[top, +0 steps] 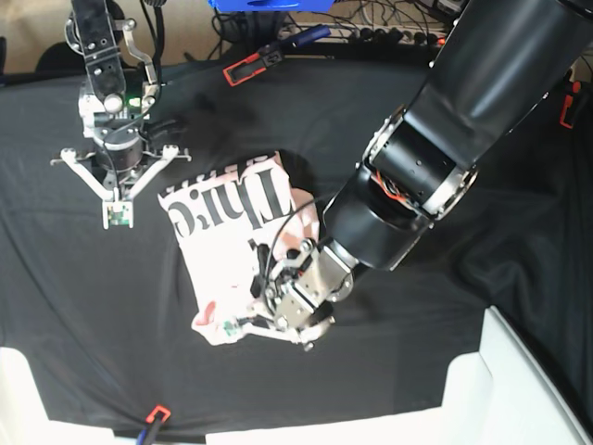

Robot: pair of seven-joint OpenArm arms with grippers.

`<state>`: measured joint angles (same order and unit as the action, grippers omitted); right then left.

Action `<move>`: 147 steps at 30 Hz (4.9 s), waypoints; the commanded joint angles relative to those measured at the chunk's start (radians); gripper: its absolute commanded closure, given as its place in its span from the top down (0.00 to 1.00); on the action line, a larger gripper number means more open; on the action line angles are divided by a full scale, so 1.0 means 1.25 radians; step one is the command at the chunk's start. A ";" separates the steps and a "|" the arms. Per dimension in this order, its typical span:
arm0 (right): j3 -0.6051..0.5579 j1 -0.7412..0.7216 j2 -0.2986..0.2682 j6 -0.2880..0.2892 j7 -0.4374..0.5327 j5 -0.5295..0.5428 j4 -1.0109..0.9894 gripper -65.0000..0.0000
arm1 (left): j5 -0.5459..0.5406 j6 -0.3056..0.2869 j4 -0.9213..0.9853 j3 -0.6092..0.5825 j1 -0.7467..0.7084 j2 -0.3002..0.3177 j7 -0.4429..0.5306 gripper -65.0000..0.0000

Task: Fold the T-shirt properly
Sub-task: 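Grasp the shirt edge with the left gripper and pull it out flat, then fold the shirt edge with the left gripper toward the right gripper, then press the folded shirt flat with both grippers and release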

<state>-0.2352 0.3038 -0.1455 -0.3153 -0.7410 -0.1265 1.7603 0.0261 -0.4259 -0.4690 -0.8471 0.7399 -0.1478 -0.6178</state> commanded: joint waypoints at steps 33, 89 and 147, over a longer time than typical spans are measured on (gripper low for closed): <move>-0.002 -0.143 0.029 -0.004 0.061 -0.003 -0.251 0.00 | -0.079 0.001 -0.046 -0.012 0.030 -0.007 0.176 0.00; -0.042 -0.145 0.095 -0.004 0.059 -0.005 -0.280 0.00 | -0.439 0.161 -0.475 0.181 -0.090 0.048 -0.085 0.00; -0.194 -0.191 0.054 -0.004 0.182 -0.003 -0.458 0.00 | -0.439 0.208 -0.281 0.204 -0.158 0.078 -0.022 0.00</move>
<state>-0.4820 0.0666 -0.0719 -0.3412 -0.4789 -0.1600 1.1934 -0.5129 -0.1596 -0.7952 -0.5957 0.5087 -0.0387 -0.6647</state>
